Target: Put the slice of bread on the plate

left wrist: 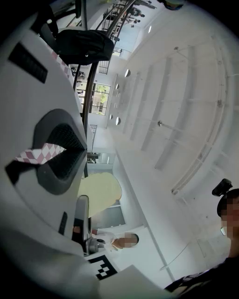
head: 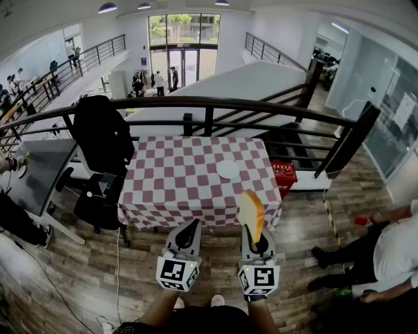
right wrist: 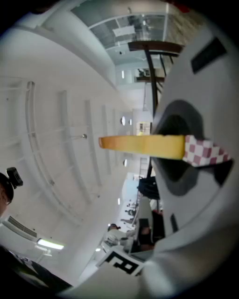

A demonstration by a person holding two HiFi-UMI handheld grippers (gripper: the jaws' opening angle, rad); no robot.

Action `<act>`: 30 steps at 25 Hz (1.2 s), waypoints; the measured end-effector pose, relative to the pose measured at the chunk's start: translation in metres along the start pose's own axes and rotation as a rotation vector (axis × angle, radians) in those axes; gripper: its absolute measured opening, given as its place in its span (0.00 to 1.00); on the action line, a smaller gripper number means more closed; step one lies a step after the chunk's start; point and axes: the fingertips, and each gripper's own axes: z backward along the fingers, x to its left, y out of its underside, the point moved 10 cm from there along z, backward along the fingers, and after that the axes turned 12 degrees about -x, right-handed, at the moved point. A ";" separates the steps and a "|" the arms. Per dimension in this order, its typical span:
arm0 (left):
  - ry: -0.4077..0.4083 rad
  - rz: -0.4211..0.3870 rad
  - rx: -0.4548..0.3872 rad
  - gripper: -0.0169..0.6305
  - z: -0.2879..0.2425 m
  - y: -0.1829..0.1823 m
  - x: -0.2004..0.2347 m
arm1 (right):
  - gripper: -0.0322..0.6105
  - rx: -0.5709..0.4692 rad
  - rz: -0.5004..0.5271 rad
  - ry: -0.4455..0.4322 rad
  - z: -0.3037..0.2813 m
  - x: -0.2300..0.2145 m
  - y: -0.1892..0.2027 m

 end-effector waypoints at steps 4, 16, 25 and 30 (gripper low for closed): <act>-0.011 0.005 0.002 0.05 -0.010 0.007 -0.016 | 0.20 0.007 -0.011 -0.013 0.002 -0.019 0.002; -0.048 0.023 0.053 0.05 -0.031 0.038 -0.065 | 0.20 0.034 -0.042 -0.143 0.011 -0.069 0.019; -0.069 0.033 0.109 0.05 -0.059 0.067 -0.046 | 0.20 0.080 -0.149 -0.187 -0.021 -0.067 0.052; -0.054 0.046 0.114 0.05 -0.115 0.090 -0.006 | 0.20 0.092 -0.168 -0.136 -0.072 -0.083 0.081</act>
